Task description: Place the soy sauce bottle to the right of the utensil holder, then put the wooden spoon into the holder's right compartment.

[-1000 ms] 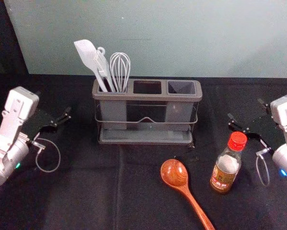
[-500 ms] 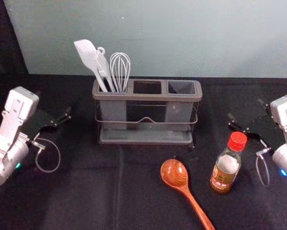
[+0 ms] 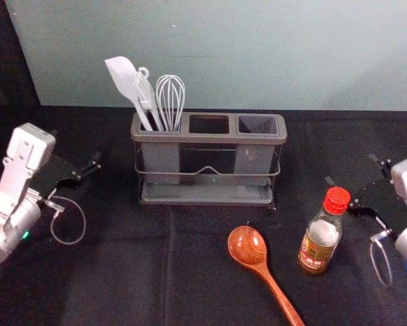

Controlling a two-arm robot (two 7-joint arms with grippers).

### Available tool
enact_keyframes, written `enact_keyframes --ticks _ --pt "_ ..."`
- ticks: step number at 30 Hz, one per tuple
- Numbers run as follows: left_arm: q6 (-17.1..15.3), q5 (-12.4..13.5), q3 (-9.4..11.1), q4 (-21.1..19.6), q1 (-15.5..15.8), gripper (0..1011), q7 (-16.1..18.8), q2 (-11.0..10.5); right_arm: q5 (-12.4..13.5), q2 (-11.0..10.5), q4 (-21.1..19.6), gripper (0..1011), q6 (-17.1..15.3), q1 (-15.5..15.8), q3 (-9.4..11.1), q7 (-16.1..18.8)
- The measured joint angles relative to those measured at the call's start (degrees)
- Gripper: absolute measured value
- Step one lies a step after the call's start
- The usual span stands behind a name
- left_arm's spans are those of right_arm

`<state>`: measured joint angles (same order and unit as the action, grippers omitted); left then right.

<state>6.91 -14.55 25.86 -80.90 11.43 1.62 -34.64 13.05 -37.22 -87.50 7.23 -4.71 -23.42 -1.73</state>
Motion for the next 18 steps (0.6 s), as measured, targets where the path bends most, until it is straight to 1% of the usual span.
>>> enact_keyframes --ticks 1,3,4,6,8,9,10,14,15,18 --pt "0.0 0.0 0.0 0.0 0.0 1005 0.0 -0.01 -0.06 -0.55 -1.45 1004 0.34 1.55 0.68 -0.5" --pt "0.0 0.0 0.0 0.0 0.0 1005 0.0 0.0 -0.16 -1.01 -2.85 1004 0.77 3.06 1.37 -1.12" --pt "0.0 0.0 0.0 0.0 0.01 1005 0.0 -0.01 -0.28 -1.47 -4.27 1004 1.37 4.64 2.25 -1.79" --pt "0.0 0.0 0.0 0.0 0.0 1005 0.0 0.0 -0.38 -1.94 -5.75 1004 2.12 6.33 3.21 -2.67" --pt "0.0 0.0 0.0 0.0 0.0 1005 0.0 0.0 -0.5 -2.76 -8.79 1004 3.47 9.48 5.36 -4.26" --pt "0.0 0.0 0.0 0.0 0.0 1005 0.0 0.0 -0.5 -2.76 -8.79 1004 3.47 9.48 5.36 -4.26" --pt "0.0 0.0 0.0 0.0 0.0 1005 0.0 0.0 -0.59 -3.11 -10.29 1004 4.12 10.84 6.42 -5.02" --pt "0.0 0.0 0.0 0.0 0.0 1005 0.0 -0.01 -0.43 -3.63 -13.14 1004 5.31 13.38 8.54 -5.78" --pt "0.0 0.0 0.0 0.0 0.0 1005 0.0 -0.01 0.06 -3.69 -14.18 1004 5.79 14.15 9.28 -5.76" --pt "0.0 0.0 0.0 0.0 0.0 1005 0.0 0.0 1.25 -3.69 -15.56 1004 6.68 15.22 10.22 -5.42"
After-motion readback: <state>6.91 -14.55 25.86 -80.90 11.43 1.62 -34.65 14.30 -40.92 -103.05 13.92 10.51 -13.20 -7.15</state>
